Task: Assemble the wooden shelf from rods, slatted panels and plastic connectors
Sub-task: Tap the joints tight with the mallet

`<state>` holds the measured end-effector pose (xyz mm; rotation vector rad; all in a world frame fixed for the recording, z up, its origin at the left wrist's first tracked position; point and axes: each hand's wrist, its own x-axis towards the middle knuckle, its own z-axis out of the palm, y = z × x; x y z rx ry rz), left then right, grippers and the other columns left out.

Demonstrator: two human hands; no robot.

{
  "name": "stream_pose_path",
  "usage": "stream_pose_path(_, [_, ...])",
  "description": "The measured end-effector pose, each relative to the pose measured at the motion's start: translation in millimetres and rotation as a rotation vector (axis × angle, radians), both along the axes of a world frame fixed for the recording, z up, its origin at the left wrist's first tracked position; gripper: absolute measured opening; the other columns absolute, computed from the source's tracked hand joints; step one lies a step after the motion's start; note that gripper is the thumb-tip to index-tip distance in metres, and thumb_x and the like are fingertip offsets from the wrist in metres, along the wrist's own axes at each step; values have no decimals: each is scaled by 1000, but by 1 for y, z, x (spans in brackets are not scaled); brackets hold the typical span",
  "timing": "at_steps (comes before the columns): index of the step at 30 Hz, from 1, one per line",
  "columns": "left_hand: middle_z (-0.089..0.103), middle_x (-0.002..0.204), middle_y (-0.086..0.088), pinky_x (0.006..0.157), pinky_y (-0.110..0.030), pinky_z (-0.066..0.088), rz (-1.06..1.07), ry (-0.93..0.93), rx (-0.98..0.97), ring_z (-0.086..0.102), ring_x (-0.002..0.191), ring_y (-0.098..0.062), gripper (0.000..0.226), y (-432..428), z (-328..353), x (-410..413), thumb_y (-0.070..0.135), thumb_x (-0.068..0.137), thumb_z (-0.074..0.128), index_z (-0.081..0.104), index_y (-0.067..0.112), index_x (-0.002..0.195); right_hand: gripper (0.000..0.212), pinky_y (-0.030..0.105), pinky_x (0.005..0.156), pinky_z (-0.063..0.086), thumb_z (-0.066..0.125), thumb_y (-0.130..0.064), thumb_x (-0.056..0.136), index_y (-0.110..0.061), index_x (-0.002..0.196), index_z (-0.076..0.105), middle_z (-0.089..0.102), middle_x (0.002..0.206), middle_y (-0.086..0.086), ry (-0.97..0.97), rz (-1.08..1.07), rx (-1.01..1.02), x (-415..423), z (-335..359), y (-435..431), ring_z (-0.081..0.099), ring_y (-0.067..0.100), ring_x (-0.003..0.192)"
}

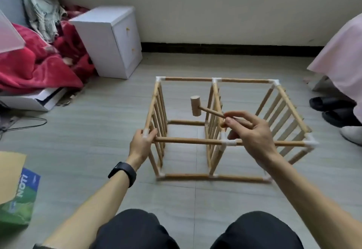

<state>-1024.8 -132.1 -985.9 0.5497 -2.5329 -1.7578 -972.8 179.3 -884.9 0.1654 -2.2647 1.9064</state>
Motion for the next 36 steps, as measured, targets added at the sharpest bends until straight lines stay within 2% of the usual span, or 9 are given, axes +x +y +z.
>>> stream_pose_path(3, [61, 85, 6, 59, -24, 41, -68, 43, -58, 60, 75, -9, 43, -3, -16, 30, 69, 87, 59, 53, 28, 97, 22, 26, 69, 60, 63, -27, 96, -9, 106, 70, 75, 86, 6, 26, 34, -124, -2, 18, -26, 73, 23, 79])
stream_pose_path(5, [60, 87, 11, 60, -24, 43, -128, 24, -149, 61, 81, -7, 34, -7, -32, 41, 65, 91, 55, 51, 32, 101, 24, 26, 63, 60, 56, -33, 98, -10, 101, 65, 71, 77, 2, 81, 13, -34, -9, 24, -49, 71, 19, 69])
stream_pose_path(9, [68, 93, -1, 67, -37, 50, -154, 18, -340, 67, 86, -27, 36, -11, -49, 43, 54, 104, 34, 54, 26, 116, 17, 19, 53, 54, 46, -30, 107, -26, 95, 57, 66, 71, -1, 224, 81, 292, -30, 30, -102, 69, 9, 60])
stream_pose_path(12, [69, 99, -4, 62, -34, 46, -165, 60, -370, 64, 82, -25, 40, -11, -53, 42, 56, 103, 30, 51, 27, 121, 21, 18, 55, 53, 41, -24, 109, -15, 95, 55, 63, 77, -5, 316, 214, 454, -44, 39, -142, 67, 9, 64])
stream_pose_path(18, [56, 82, 8, 53, -27, 38, -215, 58, -437, 55, 72, -17, 49, -17, -59, 40, 61, 100, 25, 49, 25, 122, 23, 23, 52, 47, 35, -24, 110, -15, 96, 50, 54, 70, -11, 625, 222, 398, -65, 59, -193, 57, 10, 54])
stream_pose_path(22, [62, 88, 1, 59, -33, 38, -241, 43, -460, 51, 73, -19, 35, -21, -62, 36, 50, 104, 35, 50, 23, 118, 22, 42, 53, 50, 37, -14, 109, -5, 94, 50, 58, 73, 5, 453, 355, 670, -52, 22, -200, 55, 22, 54])
stream_pose_path(28, [52, 81, 7, 59, -34, 44, -248, 91, -435, 61, 78, -27, 35, -19, -61, 39, 48, 105, 38, 51, 19, 120, 31, 36, 47, 49, 36, -22, 109, -3, 95, 55, 58, 70, 5, 664, 189, 444, -71, 28, -196, 60, 21, 52])
stream_pose_path(32, [53, 79, 8, 64, -39, 49, -247, 45, -434, 61, 80, -28, 31, -19, -59, 36, 49, 105, 39, 50, 21, 110, 23, 42, 48, 46, 40, -6, 107, 6, 93, 53, 56, 69, 11, 551, 365, 656, -65, 19, -203, 51, 23, 48])
stream_pose_path(36, [55, 82, 7, 63, -38, 49, -263, 92, -430, 62, 81, -27, 33, -20, -57, 39, 49, 105, 39, 52, 21, 116, 26, 31, 45, 46, 36, -11, 108, 4, 96, 54, 53, 70, 1, 691, 256, 446, -76, 32, -212, 54, 19, 47])
